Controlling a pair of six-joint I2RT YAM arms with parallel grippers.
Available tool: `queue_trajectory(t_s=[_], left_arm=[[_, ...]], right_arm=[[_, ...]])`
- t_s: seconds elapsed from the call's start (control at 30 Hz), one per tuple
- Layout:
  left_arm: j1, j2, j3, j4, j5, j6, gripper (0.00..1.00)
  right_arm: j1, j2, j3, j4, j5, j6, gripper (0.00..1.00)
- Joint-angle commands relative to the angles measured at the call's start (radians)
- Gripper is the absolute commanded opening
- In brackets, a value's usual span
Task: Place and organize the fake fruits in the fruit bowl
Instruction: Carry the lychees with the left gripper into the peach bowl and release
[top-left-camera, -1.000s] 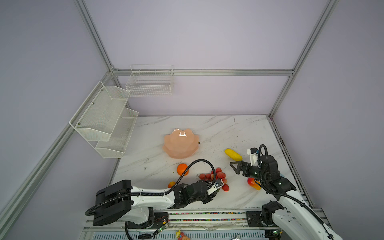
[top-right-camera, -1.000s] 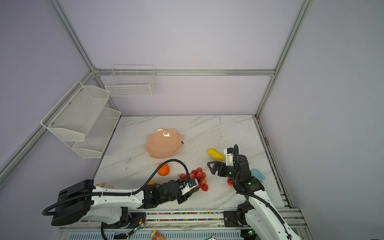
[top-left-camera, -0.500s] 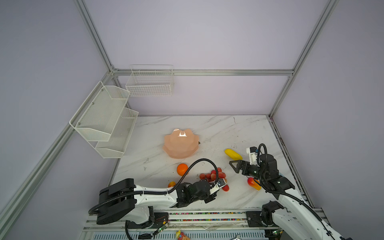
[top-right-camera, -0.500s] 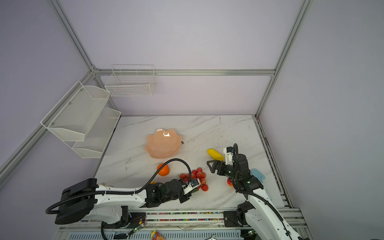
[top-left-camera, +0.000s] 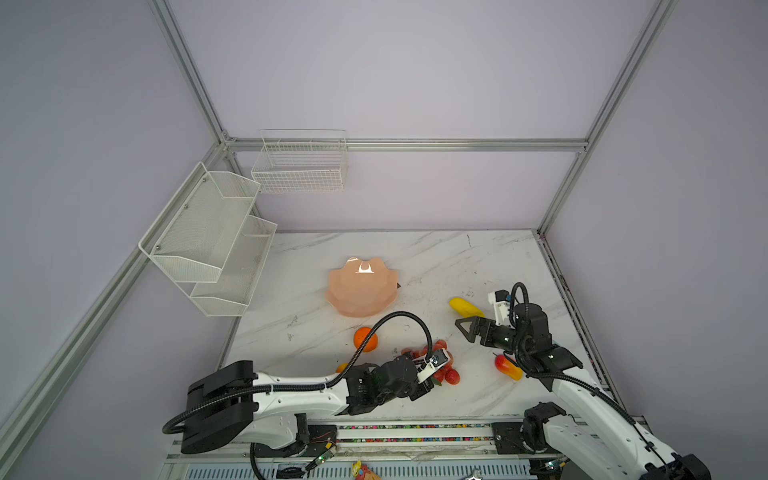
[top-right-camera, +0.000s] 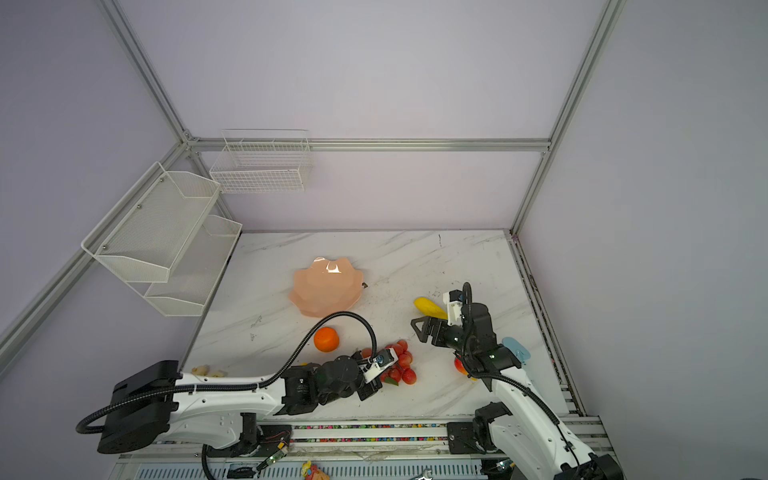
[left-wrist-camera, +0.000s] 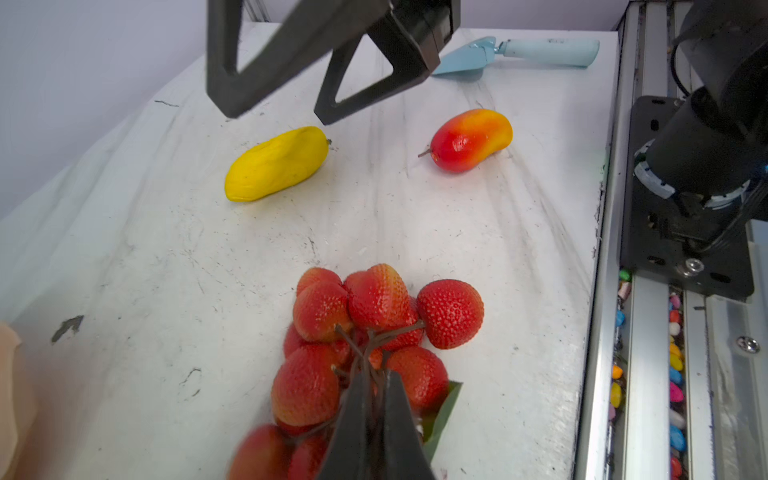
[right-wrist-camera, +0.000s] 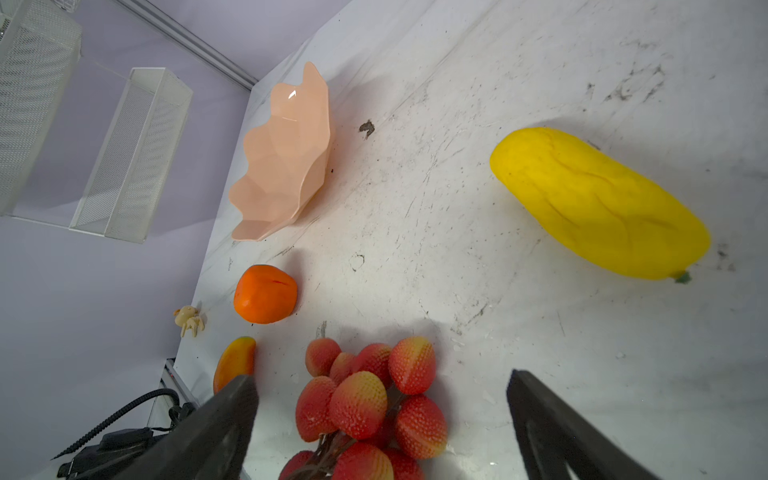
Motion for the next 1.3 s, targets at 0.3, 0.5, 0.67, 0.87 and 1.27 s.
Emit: queue_trajectory(t_s=[0.3, 0.5, 0.67, 0.87, 1.27], left_arm=[[0.302, -0.236, 0.260, -0.083, -0.086, 0.043, 0.00], [0.481, -0.127, 0.403, -0.167, -0.205, 0.092, 0.00], [0.603, -0.012, 0.455, -0.155, -0.201, 0.066, 0.00], [0.709, 0.103, 0.472, -0.121, -0.161, 0.037, 0.00], [0.773, 0.258, 0.457, -0.046, -0.101, 0.009, 0.00]], right_arm=[[0.012, 0.115, 0.242, 0.276, -0.193, -0.088, 0.97], [0.115, 0.255, 0.318, 0.348, -0.197, -0.107, 0.97], [0.270, 0.377, 0.416, 0.354, -0.131, -0.146, 0.97], [0.346, 0.455, 0.406, 0.456, -0.102, -0.101, 0.97], [0.362, 0.424, 0.318, 0.473, -0.036, -0.071, 0.97]])
